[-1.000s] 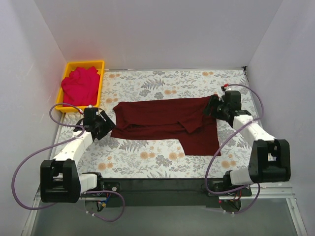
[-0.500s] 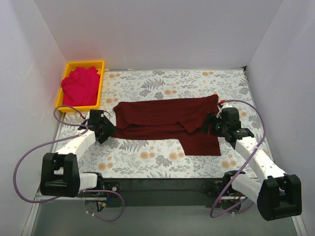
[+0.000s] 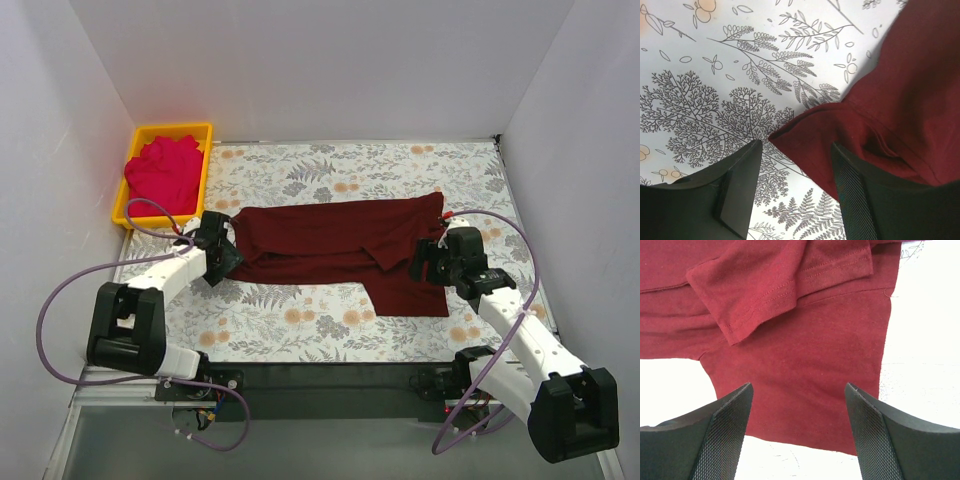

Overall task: Fold and stack the t-shirts
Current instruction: Flatten the tshirt out

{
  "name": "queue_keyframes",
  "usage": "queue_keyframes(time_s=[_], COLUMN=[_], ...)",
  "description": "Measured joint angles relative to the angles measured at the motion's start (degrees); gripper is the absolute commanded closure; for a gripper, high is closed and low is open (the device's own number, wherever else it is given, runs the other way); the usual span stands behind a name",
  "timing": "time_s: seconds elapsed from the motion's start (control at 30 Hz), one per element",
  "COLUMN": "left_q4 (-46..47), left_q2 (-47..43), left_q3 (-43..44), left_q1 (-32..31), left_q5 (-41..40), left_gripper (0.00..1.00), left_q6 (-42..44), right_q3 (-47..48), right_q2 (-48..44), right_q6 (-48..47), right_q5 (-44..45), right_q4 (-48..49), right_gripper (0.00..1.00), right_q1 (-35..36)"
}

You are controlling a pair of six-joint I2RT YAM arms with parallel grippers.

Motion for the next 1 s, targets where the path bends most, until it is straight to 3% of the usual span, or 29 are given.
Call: queue_keyframes(time_s=[0.5,0.6,0.77,0.9,1.0], left_q4=[-4.22,-4.74,-6.34,-6.29,-6.14], left_q2=[7.23,8.74,10.51,10.64,10.64], left_q3=[4.79,6.1,7.65,7.72,7.65], left_q1=[-0.66,-1.29,-2.69,-3.41,-4.07], left_q5=[-3.39,-4.31,-6.03,-6.38,-6.67], left_gripper=[0.47,0.52,0.68,0.97,1.0], left_q6=[-1.7,-1.6,-2.25,-3.5,-4.0], right_q3=[-2.56,-2.58,-2.64,-2.64,-2.64], right_q2=[-1.53,-1.62,-2.45,-2.56,-2.56], right_q6=[-1.46,-1.68,-1.84,-1.9,-2.01], right_q5=[0.02,0.02,0.02,0.02,0.0], right_q4=[-0.35,-0.35,-0.35,-0.37,-0.35], right_gripper=[0.19,0.19,0.18,0.18,0.18], right_q1=[0.0,0.0,0.0,0.0,0.0])
